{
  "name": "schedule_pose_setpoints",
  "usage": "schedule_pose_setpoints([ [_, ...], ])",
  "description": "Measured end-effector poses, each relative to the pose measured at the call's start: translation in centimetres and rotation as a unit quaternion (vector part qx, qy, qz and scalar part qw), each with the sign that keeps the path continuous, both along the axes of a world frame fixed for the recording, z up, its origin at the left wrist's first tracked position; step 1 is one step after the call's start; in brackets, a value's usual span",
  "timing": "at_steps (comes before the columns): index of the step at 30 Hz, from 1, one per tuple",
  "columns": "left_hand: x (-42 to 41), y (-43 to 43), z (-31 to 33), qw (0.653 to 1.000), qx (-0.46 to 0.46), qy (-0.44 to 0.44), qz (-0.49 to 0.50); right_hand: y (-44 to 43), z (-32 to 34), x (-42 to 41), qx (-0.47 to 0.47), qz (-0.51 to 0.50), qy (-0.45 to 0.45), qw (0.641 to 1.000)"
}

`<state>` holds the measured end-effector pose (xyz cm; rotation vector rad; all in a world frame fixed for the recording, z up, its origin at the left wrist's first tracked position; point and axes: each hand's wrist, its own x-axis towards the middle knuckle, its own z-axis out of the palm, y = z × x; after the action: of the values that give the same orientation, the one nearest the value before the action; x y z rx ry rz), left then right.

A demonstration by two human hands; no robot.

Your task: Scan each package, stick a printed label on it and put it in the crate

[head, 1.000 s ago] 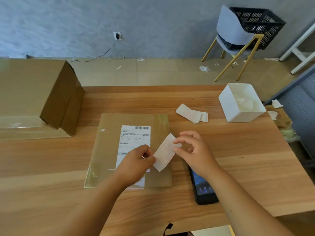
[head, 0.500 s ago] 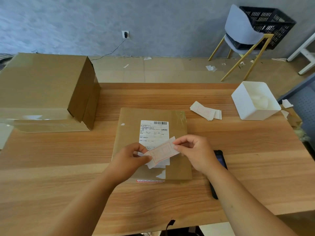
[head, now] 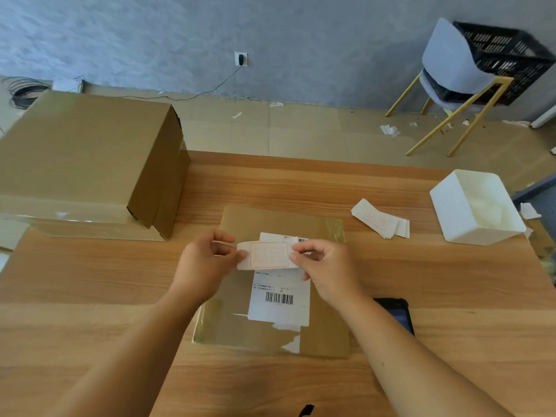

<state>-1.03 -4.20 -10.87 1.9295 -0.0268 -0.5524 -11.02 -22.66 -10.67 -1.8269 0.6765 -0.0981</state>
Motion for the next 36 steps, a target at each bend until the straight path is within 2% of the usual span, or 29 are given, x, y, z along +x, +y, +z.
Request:
schedule_pose_setpoints([
  [2, 1.4, -0.7, 0.0, 0.997, 0.055, -0.051, 0.003, 0.0, -0.3, 1.4, -0.035, 0.007, 0.011, 0.999],
  [5, 3.6, -1.5, -0.1, 0.993, 0.078, -0.093, -0.004, -0.1, -0.5, 3.6, -0.070, 0.009, 0.030, 0.997],
  [10, 6.3, -2.4, -0.7, 0.984, 0.111, -0.135, -0.030, -0.4, -1.0, 6.5, -0.059, -0.010, 0.031, 0.998],
  [16, 7.9, -3.1, -1.8, 0.976, 0.108, -0.177, -0.062, -0.8, -2.5, 8.5, -0.070, -0.020, 0.068, 0.995],
  [26, 8.6, -2.9, -3.4, 0.960, 0.128, -0.227, -0.104, -1.1, -3.5, 9.0, -0.103, -0.011, 0.078, 0.992],
  [32, 8.4, -2.8, -3.3, 0.955, 0.122, -0.238, -0.130, -1.1, -3.8, 8.9, -0.161, 0.023, 0.078, 0.984],
  [36, 8.4, -2.7, -3.2, 0.947, 0.127, -0.253, -0.150, -0.9, -3.6, 8.9, -0.237, 0.055, 0.072, 0.967],
])
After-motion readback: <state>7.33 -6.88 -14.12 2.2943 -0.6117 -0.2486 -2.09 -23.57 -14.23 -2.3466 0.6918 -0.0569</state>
